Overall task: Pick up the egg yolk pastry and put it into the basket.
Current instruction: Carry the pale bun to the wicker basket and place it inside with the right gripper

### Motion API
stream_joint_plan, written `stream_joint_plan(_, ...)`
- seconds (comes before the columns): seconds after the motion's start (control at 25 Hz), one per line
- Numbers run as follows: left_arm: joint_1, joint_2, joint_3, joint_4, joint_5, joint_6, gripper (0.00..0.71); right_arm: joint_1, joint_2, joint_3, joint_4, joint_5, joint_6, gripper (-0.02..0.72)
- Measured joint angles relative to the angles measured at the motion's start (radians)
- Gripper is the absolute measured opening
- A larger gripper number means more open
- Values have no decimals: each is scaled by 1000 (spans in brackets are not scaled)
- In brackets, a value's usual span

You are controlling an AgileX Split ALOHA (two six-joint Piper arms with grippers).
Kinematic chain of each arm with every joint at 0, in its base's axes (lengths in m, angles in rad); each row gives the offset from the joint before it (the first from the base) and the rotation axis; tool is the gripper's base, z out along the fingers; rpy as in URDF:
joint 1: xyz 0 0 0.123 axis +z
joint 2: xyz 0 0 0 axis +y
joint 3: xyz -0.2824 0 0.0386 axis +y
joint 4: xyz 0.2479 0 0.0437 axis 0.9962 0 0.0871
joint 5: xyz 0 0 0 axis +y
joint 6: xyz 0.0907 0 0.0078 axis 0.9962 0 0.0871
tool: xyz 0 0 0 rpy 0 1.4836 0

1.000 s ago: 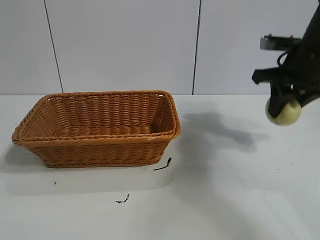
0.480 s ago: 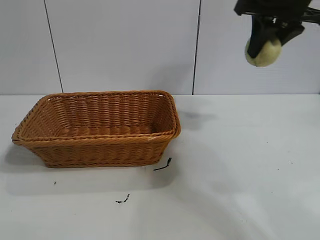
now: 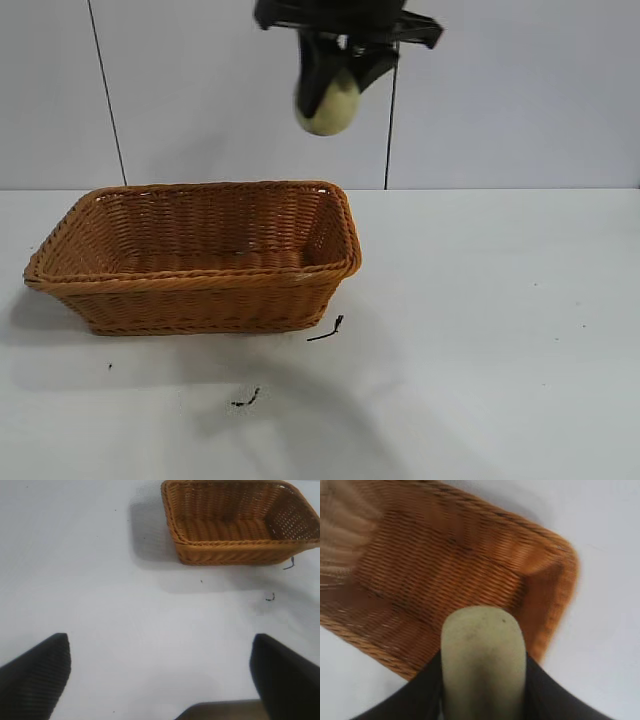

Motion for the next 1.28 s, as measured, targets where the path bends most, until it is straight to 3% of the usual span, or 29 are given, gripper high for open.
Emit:
stream_joint_plan(0.32,0,0,0,0,0,0,695,110,170,-4,-23,-227,19,223)
stream_joint_plan(0.68,0,0,0,0,0,0,695,113,274,-4,-98,-259,46,230)
stream_joint_plan(0.8,0,0,0,0,0,0,695,113,274,-5,-101,-259,49,337)
stream_joint_plan(0.92,0,0,0,0,0,0,695,113,270,-5,-101,-250,49,573)
stream_joint_plan(1.0,0,0,0,0,0,0,695,113,259,-12,-101,-228,49,647)
stream_joint_plan(1.28,0,0,0,0,0,0,695,85,187,-131,-107,-93,50,689)
